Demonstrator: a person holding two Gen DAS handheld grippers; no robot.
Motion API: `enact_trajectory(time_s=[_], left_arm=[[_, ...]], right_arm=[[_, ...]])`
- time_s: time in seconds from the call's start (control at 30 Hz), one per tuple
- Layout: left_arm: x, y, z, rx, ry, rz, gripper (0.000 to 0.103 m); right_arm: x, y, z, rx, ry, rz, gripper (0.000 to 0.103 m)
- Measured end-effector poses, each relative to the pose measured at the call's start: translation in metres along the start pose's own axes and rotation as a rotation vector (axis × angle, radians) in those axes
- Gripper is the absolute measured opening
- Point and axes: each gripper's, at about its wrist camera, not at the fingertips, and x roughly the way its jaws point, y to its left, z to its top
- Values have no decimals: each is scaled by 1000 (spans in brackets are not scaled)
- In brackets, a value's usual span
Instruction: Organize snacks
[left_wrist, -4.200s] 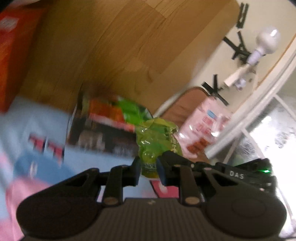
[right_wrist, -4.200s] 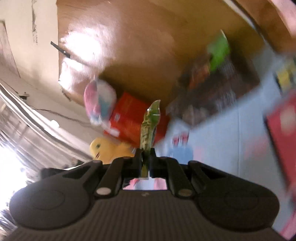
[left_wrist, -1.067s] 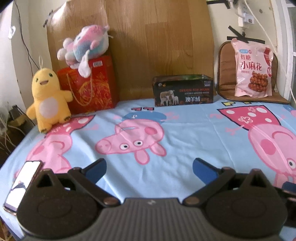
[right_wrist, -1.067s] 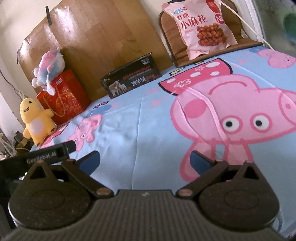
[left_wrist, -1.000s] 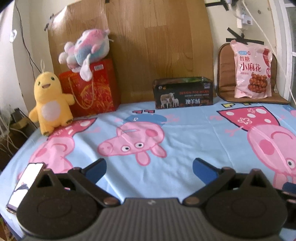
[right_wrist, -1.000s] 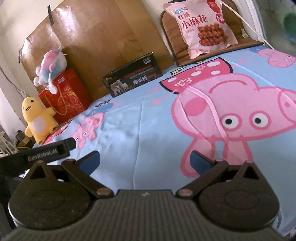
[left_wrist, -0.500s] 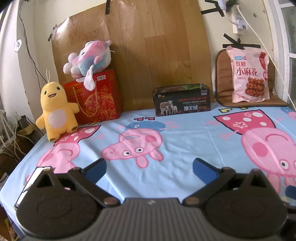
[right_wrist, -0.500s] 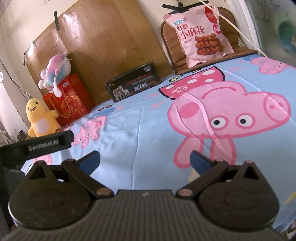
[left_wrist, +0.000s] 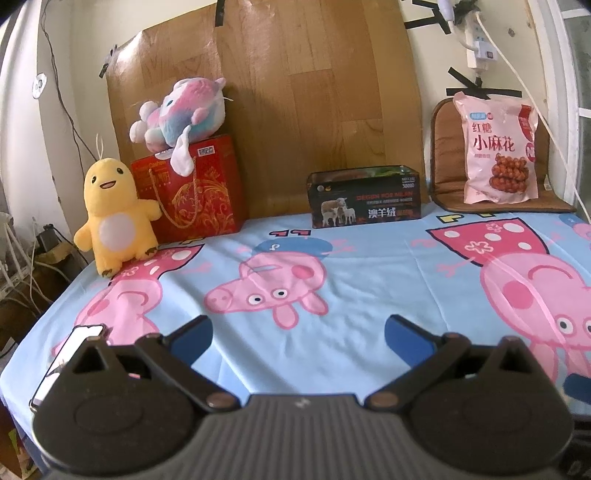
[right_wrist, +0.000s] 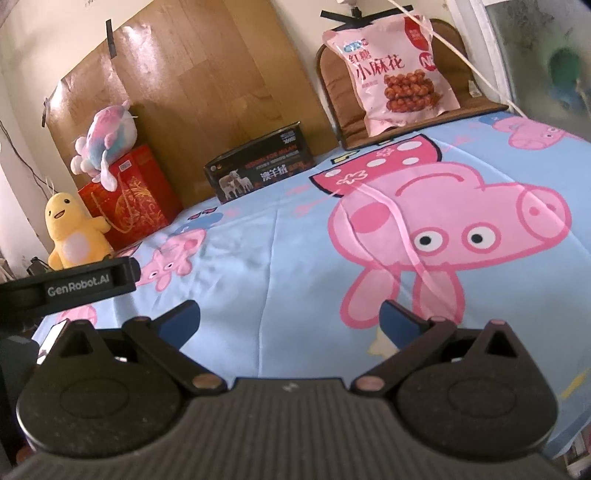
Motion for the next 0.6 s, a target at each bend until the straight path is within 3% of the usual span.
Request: enact_trajectory(time_s=[0.6], left_arm=[[4, 2, -6, -6, 23, -11, 103]], right_arm=[[2, 2, -1, -43, 23, 22, 103]])
